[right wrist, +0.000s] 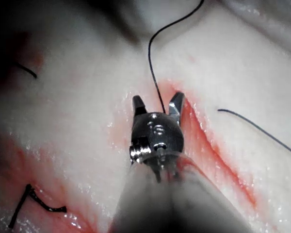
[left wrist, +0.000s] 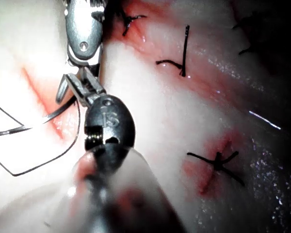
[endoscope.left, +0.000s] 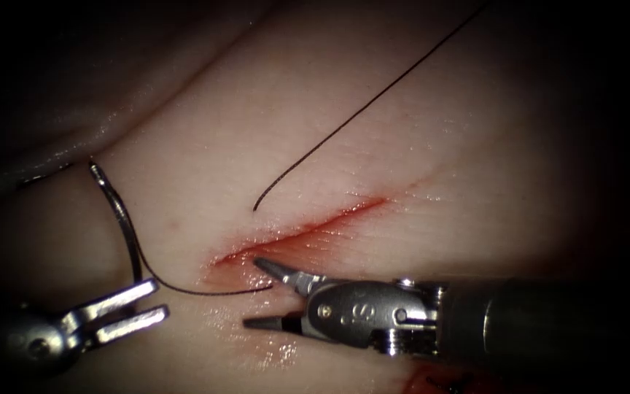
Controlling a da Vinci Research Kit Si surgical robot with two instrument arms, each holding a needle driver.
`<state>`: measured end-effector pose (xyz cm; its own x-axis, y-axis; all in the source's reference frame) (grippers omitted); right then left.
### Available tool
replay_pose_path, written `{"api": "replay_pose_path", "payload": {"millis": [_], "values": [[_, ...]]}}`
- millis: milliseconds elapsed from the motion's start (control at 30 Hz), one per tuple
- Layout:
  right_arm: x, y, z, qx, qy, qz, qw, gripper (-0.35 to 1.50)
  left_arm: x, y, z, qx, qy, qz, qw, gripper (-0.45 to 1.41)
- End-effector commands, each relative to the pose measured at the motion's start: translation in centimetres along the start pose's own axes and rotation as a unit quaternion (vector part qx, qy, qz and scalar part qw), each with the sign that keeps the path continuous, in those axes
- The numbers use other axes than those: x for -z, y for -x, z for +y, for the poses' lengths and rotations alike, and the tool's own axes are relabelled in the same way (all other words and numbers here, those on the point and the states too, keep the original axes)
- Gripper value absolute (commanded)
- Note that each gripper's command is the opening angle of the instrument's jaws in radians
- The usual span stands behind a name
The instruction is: Wound Closure
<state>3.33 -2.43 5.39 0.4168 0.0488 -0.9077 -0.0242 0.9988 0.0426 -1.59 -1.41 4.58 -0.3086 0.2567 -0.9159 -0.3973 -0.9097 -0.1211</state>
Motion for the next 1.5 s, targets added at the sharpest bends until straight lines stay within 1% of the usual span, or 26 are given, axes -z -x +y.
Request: {"api": "replay_pose_path", "payload": {"millis": [33, 133, 267, 300, 367, 533, 633, 767, 1000, 1133, 1167, 1200, 1233, 1300, 1333, 1367, 1500], "values": [[-0.05, 0.05, -0.05, 0.018, -0.004, 0.003, 1.0, -0.35, -0.05, 0.06, 0.06, 0.0, 0.0, 0.0, 1.0, -0.45], [-0.04, 0.05, -0.05, 0.029, 0.002, -0.004, 1.0, -0.35, -0.08, 0.08, 0.07, -0.001, 0.0, 0.001, 1.0, -0.45], [0.01, 0.01, -0.13, 0.032, -0.014, -0.02, 0.999, -0.35, -0.11, 0.11, 0.06, 0.002, 0.001, 0.002, 1.0, -0.45], [0.05, -0.05, -0.2, 0.033, -0.022, -0.031, 0.999, -0.35, -0.13, 0.12, 0.05, 0.001, 0.007, 0.007, 1.0, -0.45], [0.1, -0.16, -0.27, 0.03, -0.023, -0.036, 0.999, -0.35, -0.14, 0.14, 0.03, 0.002, 0.011, 0.016, 1.0, -0.45], [0.22, -0.5, -0.45, 0.023, -0.037, -0.04, 0.998, -0.35, -0.2, 0.22, 0.0, 0.0, 0.012, 0.035, 0.999, -0.45], [0.28, -0.72, -0.63, 0.022, -0.052, -0.037, 0.998, -0.35, -0.24, 0.3, -0.01, -0.002, 0.013, 0.038, 0.999, -0.45], [0.34, -1.02, -0.94, 0.025, -0.077, -0.039, 0.996, -0.35, -0.27, 0.39, -0.01, -0.006, 0.012, 0.04, 0.999, -0.45], [0.41, -1.45, -1.32, 0.033, -0.097, -0.021, 0.995, -0.35, -0.29, 0.43, -0.01, -0.007, 0.012, 0.041, 0.999, -0.45], [0.41, -1.55, -1.39, 0.03, -0.098, -0.001, 0.995, -0.35, -0.29, 0.43, -0.01, -0.007, 0.012, 0.041, 0.999, -0.45], [0.4, -1.54, -1.38, 0.028, -0.094, 0.003, 0.995, -0.06, -0.29, 0.43, -0.02, -0.007, 0.012, 0.041, 0.999, -0.45], [0.39, -1.52, -1.35, 0.021, -0.09, 0.005, 0.996, 0.31, -0.29, 0.43, -0.02, -0.007, 0.012, 0.041, 0.999, -0.45], [0.38, -1.49, -1.33, 0.017, -0.088, 0.006, 0.996, 0.59, -0.29, 0.43, -0.02, -0.007, 0.012, 0.041, 0.999, -0.45], [0.35, -1.39, -1.24, 0.008, -0.074, 0.008, 0.997, 1.03, -0.29, 0.44, -0.02, -0.007, 0.012, 0.041, 0.999, -0.45], [0.34, -1.34, -1.19, 0.007, -0.065, 0.006, 0.998, 1.15, -0.29, 0.44, -0.02, -0.007, 0.012, 0.041, 0.999, -0.45], [0.33, -1.28, -1.14, 0.005, -0.06, 0.006, 0.998, 1.21, -0.29, 0.44, -0.02, -0.007, 0.013, 0.041, 0.999, -0.45], [0.35, -1.03, -0.95, 0.0, -0.04, 0.005, 0.999, 1.3, -0.27, 0.45, -0.04, -0.008, 0.012, 0.041, 0.999, -0.45]]}}
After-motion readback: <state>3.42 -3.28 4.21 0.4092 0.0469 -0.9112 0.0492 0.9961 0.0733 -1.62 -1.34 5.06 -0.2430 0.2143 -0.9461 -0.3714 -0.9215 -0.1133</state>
